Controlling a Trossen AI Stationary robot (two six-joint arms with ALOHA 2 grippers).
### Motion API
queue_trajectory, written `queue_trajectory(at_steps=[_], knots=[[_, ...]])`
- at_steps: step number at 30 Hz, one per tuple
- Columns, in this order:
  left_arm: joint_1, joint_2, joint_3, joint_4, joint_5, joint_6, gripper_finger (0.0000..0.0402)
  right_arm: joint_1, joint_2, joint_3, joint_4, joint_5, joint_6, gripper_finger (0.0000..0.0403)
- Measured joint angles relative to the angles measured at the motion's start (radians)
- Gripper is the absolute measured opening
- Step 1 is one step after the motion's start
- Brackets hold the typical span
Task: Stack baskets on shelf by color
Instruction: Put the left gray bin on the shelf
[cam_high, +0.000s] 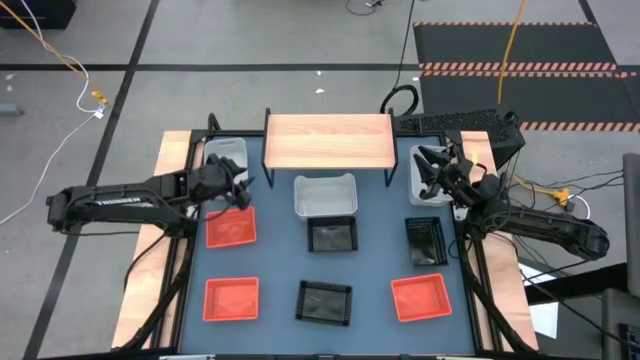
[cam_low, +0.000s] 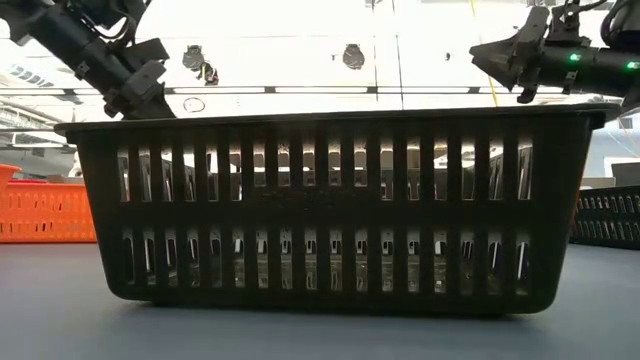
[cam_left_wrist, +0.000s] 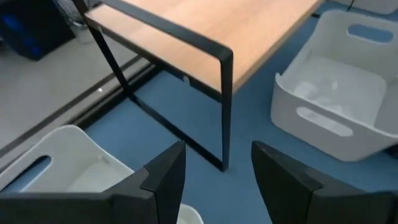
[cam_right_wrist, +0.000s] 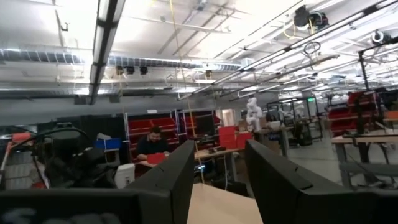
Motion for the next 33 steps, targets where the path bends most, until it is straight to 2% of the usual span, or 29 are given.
queue_trajectory(at_steps=[4,8,14,18,24,27,30,33], knots=[[-0.014,-0.001,0.000,-0.044,0.004,-0.020,0.0187,0.000,0.014,0.000,-0.002,-0.005,0.012,0.0139],[-0.014,0.013,0.000,-0.146,0.024,-0.106,0.0187,-0.002,0.014,0.000,0.006,-0.006,0.001,0.0139],[0.068,0.039,0.000,-0.221,0.005,-0.208,0.0204,-0.002,0.014,0.000,0.035,-0.006,-0.044,0.0139],[0.130,0.075,0.000,-0.210,0.027,-0.168,0.0208,-0.002,0.014,0.000,0.035,-0.007,-0.034,0.0139],[0.146,0.131,0.000,-0.169,0.142,0.007,0.0193,-0.002,0.014,0.000,0.011,-0.010,-0.023,0.0139],[0.146,0.142,0.000,-0.162,0.210,0.044,0.0183,-0.002,0.014,0.000,-0.001,-0.011,-0.023,0.0139],[0.147,0.154,0.000,-0.163,0.209,0.046,0.0174,-0.002,0.014,0.000,-0.013,-0.011,-0.023,0.0139],[0.147,0.178,0.000,-0.169,0.161,0.037,0.0171,-0.002,0.014,0.000,-0.017,-0.011,-0.027,0.0139]])
